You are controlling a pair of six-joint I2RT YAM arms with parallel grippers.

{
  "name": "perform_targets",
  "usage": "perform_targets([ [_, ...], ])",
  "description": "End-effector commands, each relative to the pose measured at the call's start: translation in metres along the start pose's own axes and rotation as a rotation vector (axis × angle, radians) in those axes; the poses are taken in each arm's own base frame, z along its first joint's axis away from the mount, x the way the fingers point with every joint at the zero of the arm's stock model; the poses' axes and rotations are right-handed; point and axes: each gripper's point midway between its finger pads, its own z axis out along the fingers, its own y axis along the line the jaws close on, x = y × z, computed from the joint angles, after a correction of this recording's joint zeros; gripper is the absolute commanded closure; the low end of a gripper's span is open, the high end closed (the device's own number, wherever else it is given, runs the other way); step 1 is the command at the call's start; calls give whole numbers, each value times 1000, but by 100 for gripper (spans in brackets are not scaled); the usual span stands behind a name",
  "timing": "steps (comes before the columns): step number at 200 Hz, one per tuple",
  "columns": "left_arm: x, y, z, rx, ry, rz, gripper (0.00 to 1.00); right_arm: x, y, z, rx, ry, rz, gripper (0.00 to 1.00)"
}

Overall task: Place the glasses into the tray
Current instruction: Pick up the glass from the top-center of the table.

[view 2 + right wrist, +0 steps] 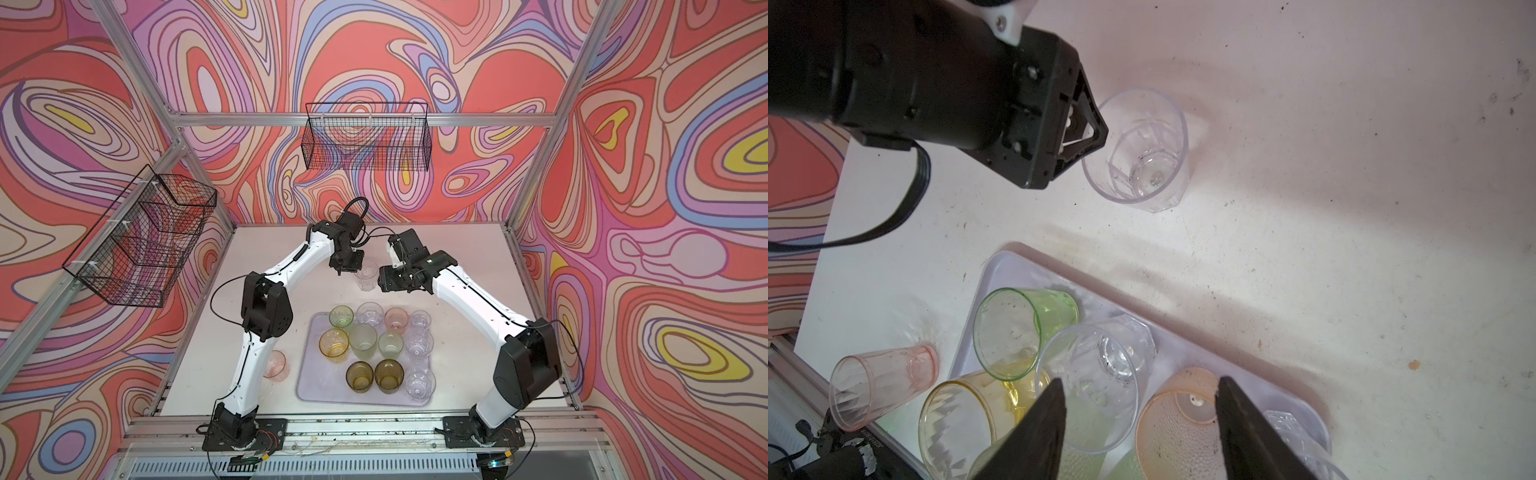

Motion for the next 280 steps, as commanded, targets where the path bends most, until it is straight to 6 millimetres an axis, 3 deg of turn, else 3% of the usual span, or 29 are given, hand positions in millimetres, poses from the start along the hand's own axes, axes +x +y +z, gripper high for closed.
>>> perform_targets([
  [1, -2, 5, 7, -8, 14, -19, 80, 2, -4, -4, 13, -3, -4, 40],
  [61, -5, 7, 3, -16, 3, -22, 95, 1, -4, -4, 13, -6, -5, 40],
  [120, -8, 10, -10, -31, -16, -26, 100, -2, -3, -6, 12, -12, -6, 40],
  [204, -11, 20, -74, -36, -87, -33, 100, -7, -2, -7, 14, -24, -10, 40],
  [280, 15, 41, -120, -90, -119, -40, 100, -14, 0, -8, 13, -39, -17, 40],
])
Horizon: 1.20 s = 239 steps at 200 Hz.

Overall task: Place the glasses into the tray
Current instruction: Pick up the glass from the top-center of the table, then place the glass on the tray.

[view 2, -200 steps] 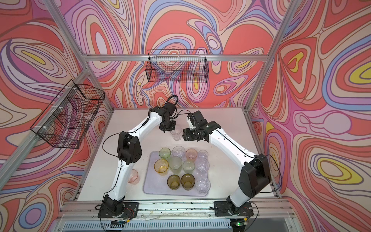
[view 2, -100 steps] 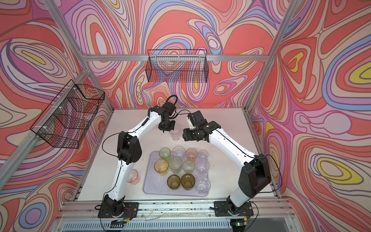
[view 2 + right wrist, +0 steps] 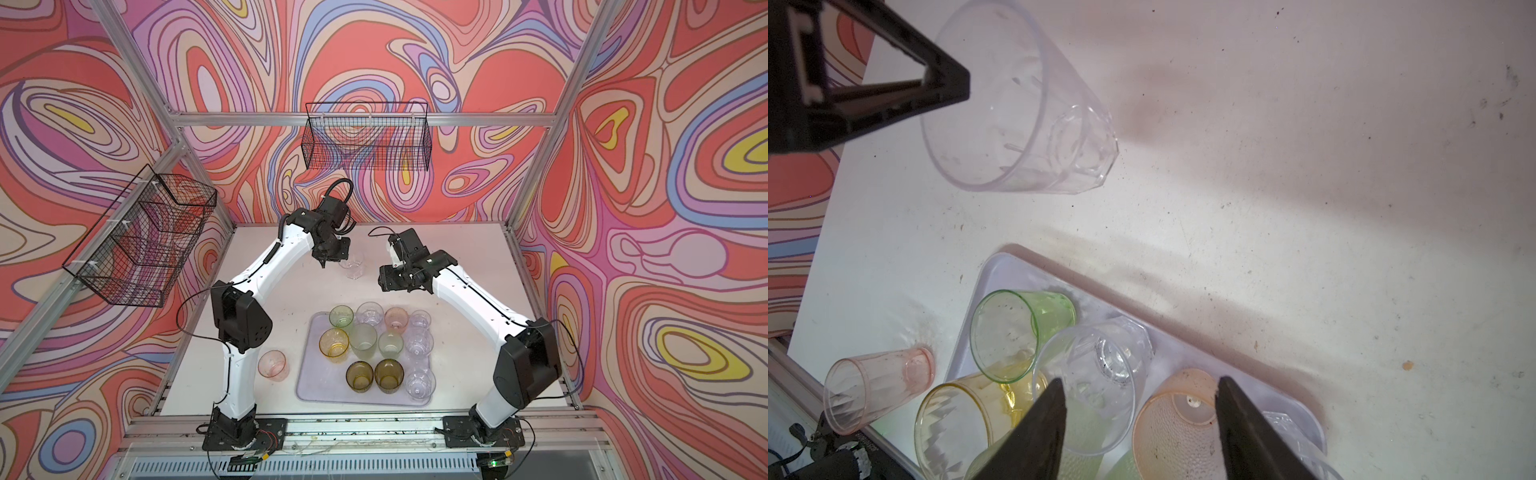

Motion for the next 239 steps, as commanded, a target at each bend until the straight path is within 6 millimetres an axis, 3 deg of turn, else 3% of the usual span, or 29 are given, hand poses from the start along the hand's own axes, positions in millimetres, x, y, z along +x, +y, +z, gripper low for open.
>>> perform_targets([
  [1, 11, 16, -19, -46, 2, -4, 100, -12, 0, -7, 6, -31, -12, 40],
  [118, 63, 48, -72, -94, 47, 4, 100, -12, 1, -9, -4, -54, -10, 40],
  [239, 129, 73, -98, -100, 93, -33, 100, -14, 2, -2, -10, -52, 3, 40],
])
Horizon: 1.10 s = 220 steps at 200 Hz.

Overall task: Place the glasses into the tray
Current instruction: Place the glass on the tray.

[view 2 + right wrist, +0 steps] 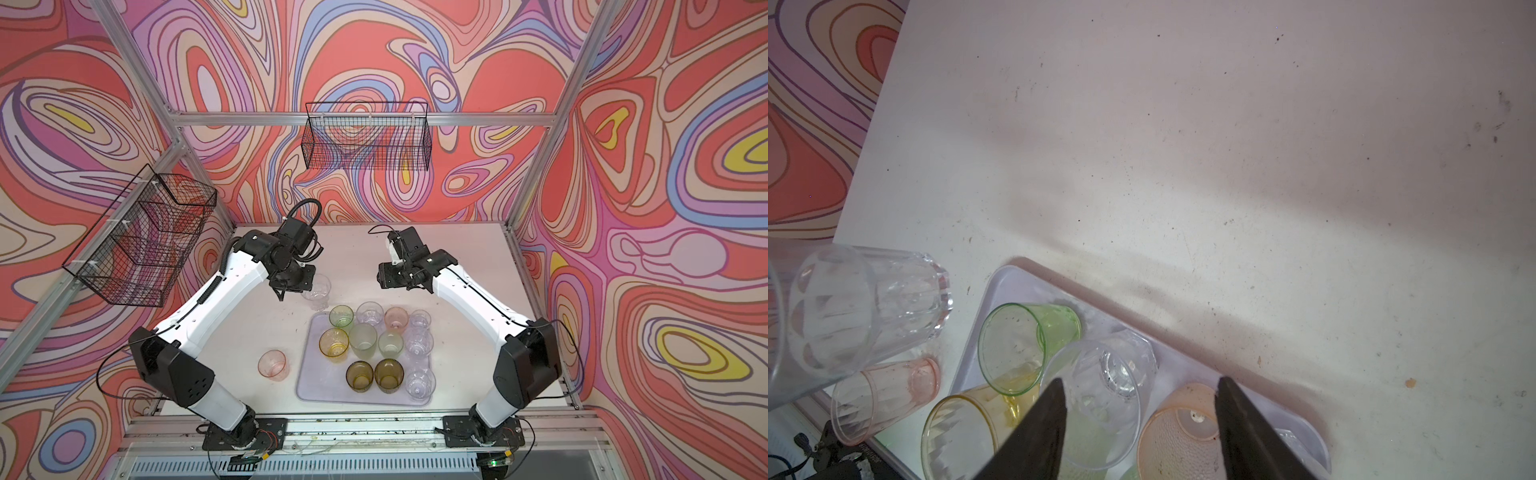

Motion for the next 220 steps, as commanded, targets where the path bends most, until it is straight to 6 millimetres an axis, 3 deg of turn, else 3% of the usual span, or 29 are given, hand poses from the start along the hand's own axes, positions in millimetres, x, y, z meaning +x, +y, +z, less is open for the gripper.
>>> perform_targets([
  [1, 16, 9, -12, 1, 6, -28, 100, -6, -1, -1, 1, -18, 6, 40],
  [106, 79, 35, -22, -36, 86, -75, 100, -8, -2, 3, 13, -4, 1, 40],
  [220, 143, 39, -17, -5, 147, -171, 100, -9, -4, 0, 34, 4, -13, 40],
])
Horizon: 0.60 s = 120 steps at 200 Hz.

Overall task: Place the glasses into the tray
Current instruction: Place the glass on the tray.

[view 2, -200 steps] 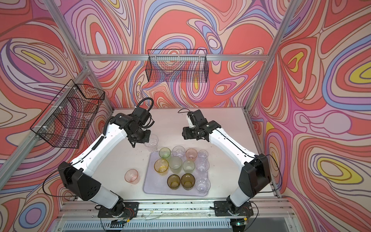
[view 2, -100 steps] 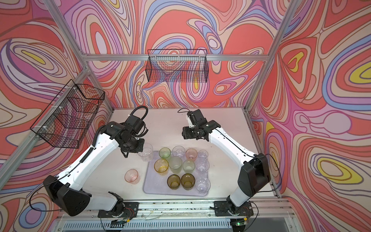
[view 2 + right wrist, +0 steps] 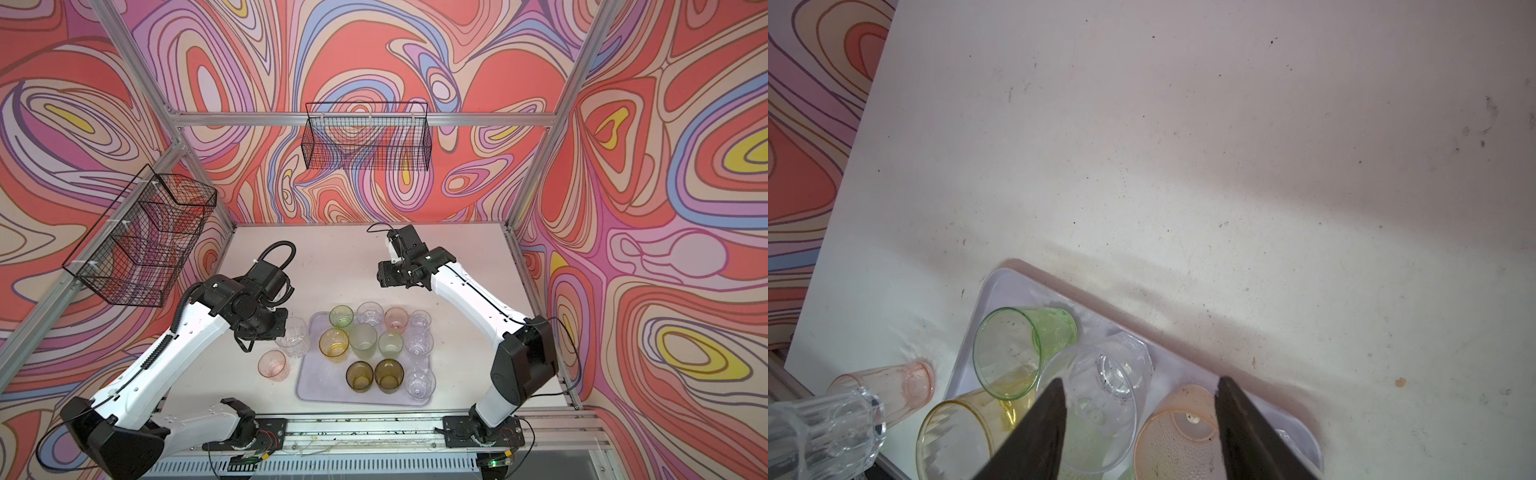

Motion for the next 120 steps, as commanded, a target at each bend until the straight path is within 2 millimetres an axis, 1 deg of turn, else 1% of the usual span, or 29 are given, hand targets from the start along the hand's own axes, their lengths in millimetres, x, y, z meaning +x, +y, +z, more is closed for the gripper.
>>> perform_targets([
  [1, 18, 5, -1, -10, 26, -37, 100, -5, -3, -1, 14, -4, -8, 40],
  [35, 32, -3, 5, 6, 27, -42, 100, -7, -2, -2, 15, -3, -5, 40],
  [68, 45, -5, 12, 8, 32, -42, 100, -8, -3, -3, 24, 1, -9, 40],
  [90, 50, -6, 16, 20, 25, -57, 100, -7, -3, -3, 23, 8, -9, 40],
  [120, 55, -12, 22, 45, 14, -64, 100, -9, 0, -3, 10, 5, -6, 40],
])
